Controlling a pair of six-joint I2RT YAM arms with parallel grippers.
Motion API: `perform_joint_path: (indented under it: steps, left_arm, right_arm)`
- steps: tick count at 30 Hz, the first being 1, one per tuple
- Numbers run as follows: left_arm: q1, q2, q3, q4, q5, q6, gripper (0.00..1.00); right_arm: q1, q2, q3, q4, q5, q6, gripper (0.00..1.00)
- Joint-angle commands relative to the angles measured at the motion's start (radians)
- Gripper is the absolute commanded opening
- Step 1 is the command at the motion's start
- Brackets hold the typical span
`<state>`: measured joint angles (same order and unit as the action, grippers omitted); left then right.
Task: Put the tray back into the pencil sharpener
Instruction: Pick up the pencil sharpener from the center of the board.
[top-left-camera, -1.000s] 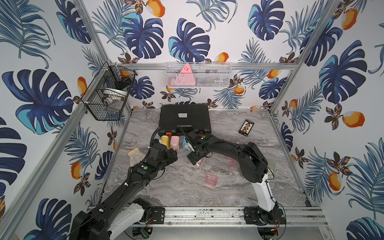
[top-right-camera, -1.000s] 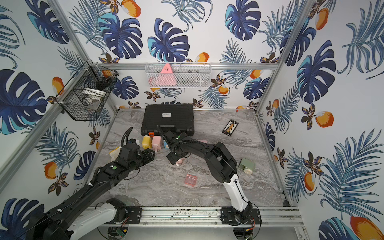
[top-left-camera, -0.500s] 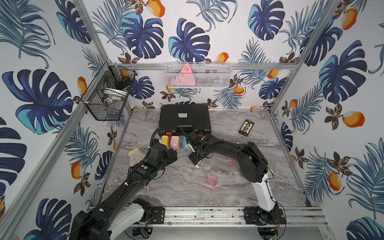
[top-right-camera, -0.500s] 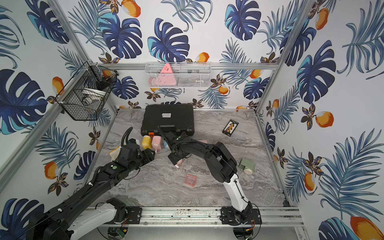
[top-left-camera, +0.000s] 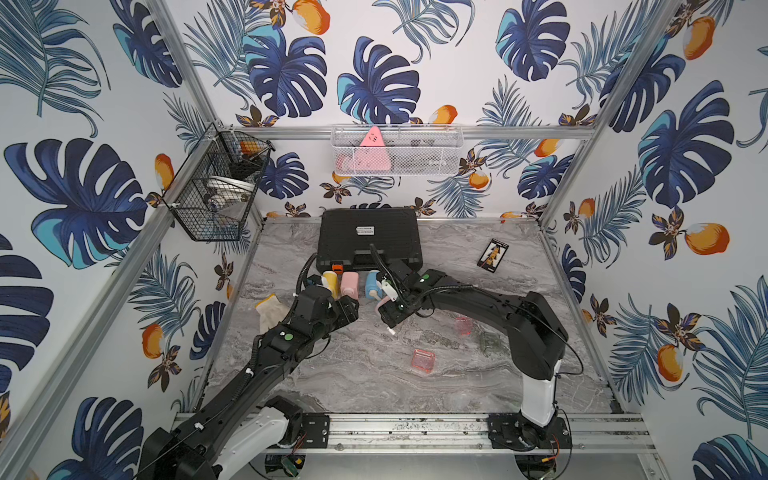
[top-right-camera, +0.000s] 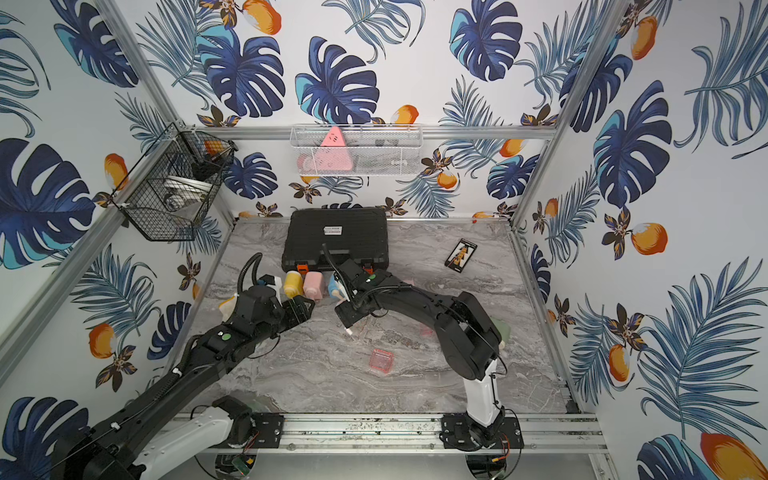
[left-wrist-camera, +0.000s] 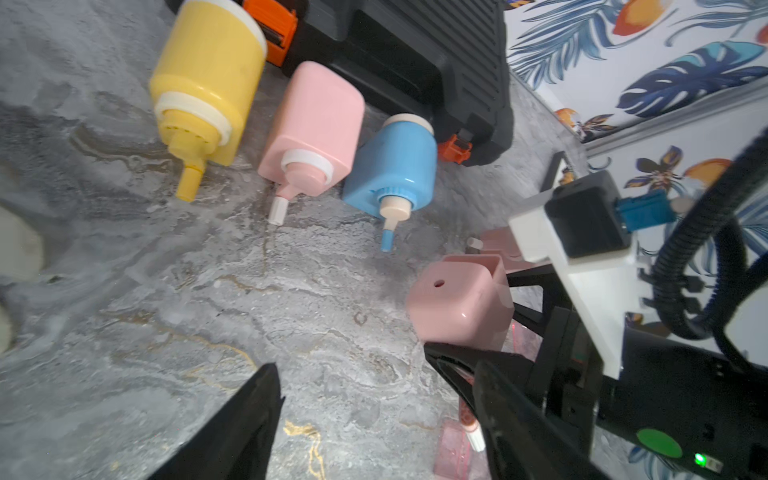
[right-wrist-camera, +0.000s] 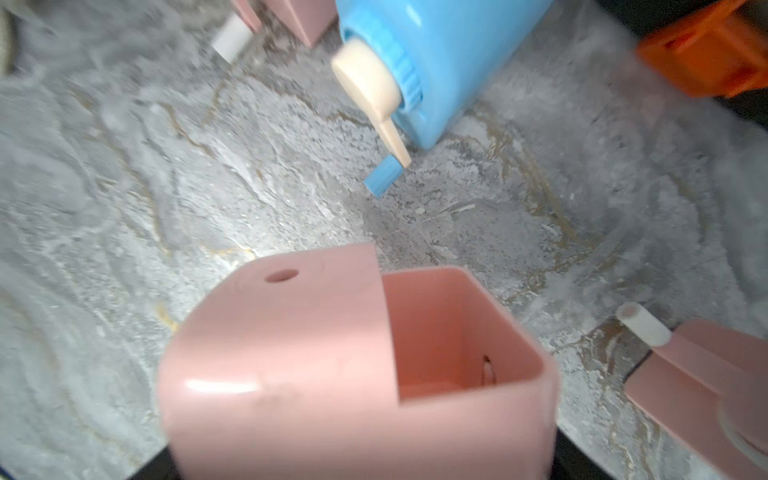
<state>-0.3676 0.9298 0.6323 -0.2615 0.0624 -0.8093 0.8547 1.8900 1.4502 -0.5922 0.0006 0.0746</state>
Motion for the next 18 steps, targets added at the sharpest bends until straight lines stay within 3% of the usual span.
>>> perform_joint_path:
  steps: [1, 9, 18]
  left_arm:
    - [0.001, -0.008, -0.011, 0.121, 0.147, -0.002, 0.82]
    - [-0.001, 0.027, -0.041, 0.329, 0.38, -0.038, 0.94]
    - [-0.004, 0.023, -0.021, 0.303, 0.392, 0.029, 0.9]
  right_arm:
    - [0.004, -0.09, -0.089, 0.185, -0.071, 0.063, 0.74]
    - [0.033, -0.282, -0.29, 0.505, -0.162, 0.134, 0.72]
    - [0.073, -0.297, -0.286, 0.576, -0.19, 0.19, 0.71]
